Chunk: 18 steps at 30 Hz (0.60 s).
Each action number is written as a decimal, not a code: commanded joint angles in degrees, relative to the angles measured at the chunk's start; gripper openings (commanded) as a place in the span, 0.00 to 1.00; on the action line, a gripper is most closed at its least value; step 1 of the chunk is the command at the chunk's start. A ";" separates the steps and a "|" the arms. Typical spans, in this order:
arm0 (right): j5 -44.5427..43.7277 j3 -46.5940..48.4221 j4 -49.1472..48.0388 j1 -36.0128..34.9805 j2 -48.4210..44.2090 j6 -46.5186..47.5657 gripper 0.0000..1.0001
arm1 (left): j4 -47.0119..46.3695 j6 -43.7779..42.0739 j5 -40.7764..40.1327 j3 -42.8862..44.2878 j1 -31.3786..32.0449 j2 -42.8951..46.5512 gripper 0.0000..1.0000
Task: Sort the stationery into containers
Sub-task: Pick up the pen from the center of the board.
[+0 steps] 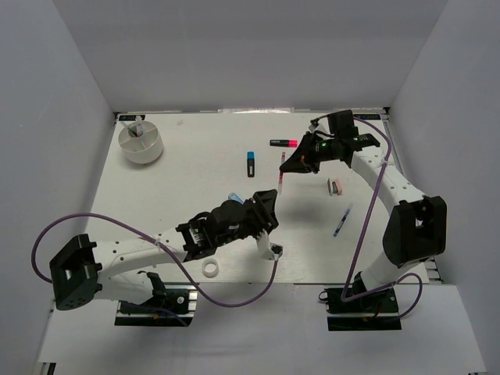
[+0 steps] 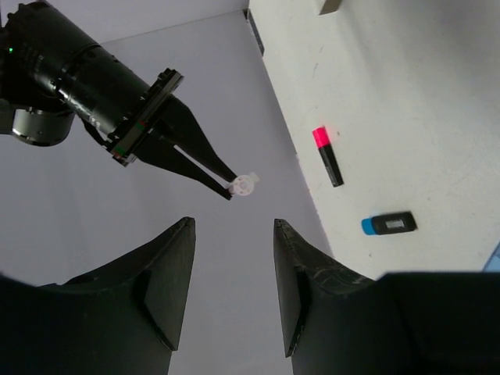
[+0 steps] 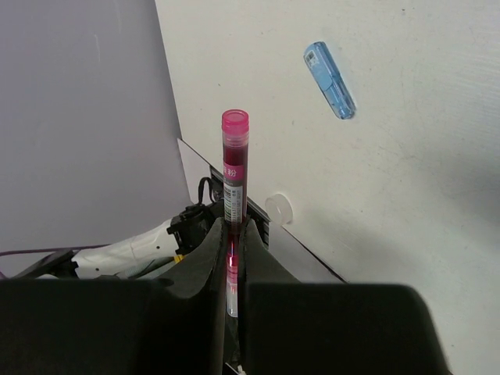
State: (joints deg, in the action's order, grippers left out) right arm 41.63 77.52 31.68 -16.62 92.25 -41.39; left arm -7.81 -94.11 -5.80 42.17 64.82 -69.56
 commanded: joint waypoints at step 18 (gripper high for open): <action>1.35 -1.14 -3.64 -4.56 -5.23 -1.07 0.00 | 1.66 -2.66 -1.14 1.68 0.84 -1.54 0.54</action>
State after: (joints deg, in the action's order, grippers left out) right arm 42.04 76.25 30.17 -20.67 89.60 -42.02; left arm -8.21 -96.47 -6.44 42.17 65.30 -71.09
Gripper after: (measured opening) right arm 0.058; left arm 0.538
